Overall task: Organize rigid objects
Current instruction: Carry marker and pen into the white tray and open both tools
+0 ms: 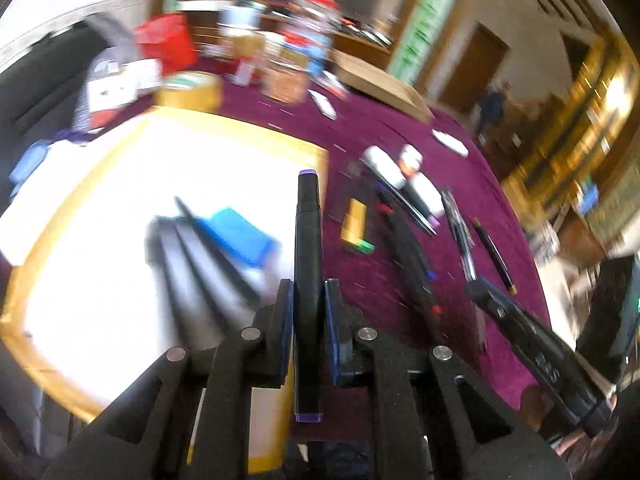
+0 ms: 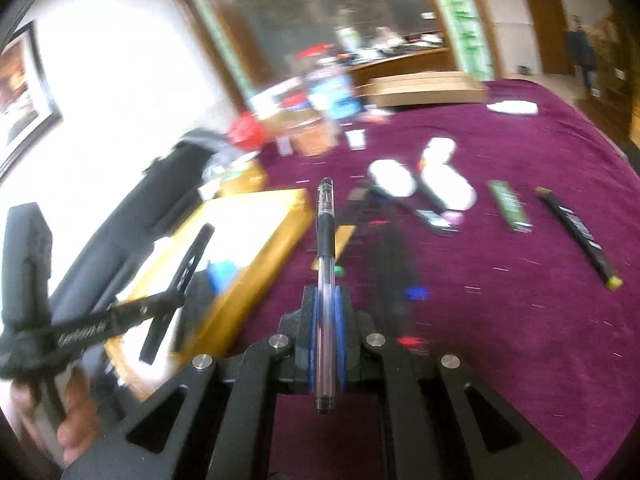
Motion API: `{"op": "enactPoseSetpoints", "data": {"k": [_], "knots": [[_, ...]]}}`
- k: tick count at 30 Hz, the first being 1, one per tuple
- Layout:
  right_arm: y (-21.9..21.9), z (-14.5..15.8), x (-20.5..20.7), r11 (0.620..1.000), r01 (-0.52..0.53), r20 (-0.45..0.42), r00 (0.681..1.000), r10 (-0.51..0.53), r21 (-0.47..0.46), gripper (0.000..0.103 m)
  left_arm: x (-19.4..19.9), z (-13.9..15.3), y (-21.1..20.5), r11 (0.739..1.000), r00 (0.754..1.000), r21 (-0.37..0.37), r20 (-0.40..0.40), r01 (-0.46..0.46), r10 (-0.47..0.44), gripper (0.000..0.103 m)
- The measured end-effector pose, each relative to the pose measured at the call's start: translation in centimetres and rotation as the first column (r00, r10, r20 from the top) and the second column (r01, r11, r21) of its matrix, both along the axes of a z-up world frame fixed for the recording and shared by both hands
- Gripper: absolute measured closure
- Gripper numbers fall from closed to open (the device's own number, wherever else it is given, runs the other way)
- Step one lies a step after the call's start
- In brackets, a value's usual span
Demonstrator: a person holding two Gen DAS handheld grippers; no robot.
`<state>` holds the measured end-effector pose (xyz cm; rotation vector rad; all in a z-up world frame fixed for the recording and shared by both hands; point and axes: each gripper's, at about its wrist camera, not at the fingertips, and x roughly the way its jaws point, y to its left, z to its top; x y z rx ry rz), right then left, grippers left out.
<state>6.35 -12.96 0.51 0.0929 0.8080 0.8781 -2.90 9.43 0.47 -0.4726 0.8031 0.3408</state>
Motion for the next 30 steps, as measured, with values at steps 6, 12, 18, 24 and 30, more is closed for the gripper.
{"op": "enactPoseSetpoints", "data": {"k": [6, 12, 18, 24, 30], "knots": [[7.7, -0.7, -2.0, 0.98, -0.201, -0.052, 0.978, 0.2, -0.015, 0.095, -2.9, -1.7, 5.8, 0.984, 0.984, -0.028, -0.049, -0.175, 0.174, 0.091], [13.0, -3.0, -2.8, 0.95, -0.306, -0.111, 0.948, 0.299, -0.06, 0.095, -3.0, -4.5, 7.6, 0.97, 0.967, -0.069, -0.127, -0.232, 0.222, 0.091], [15.6, -3.8, -2.8, 0.933, -0.344, -0.104, 0.937, 0.334, -0.106, 0.095, -2.9, -5.4, 7.9, 0.968, 0.962, -0.074, -0.153, -0.239, 0.226, 0.091], [16.8, -4.2, -3.0, 0.92, -0.358, -0.098, 0.933, 0.346, -0.162, 0.095, -2.7, -5.9, 8.5, 0.967, 0.959, -0.073, -0.166, -0.245, 0.23, 0.091], [18.0, -4.5, -3.8, 0.898, -0.374, -0.057, 0.927, 0.372, -0.233, 0.094, -2.5, -6.0, 8.6, 0.967, 0.957, -0.047, -0.163, -0.251, 0.24, 0.09]]}}
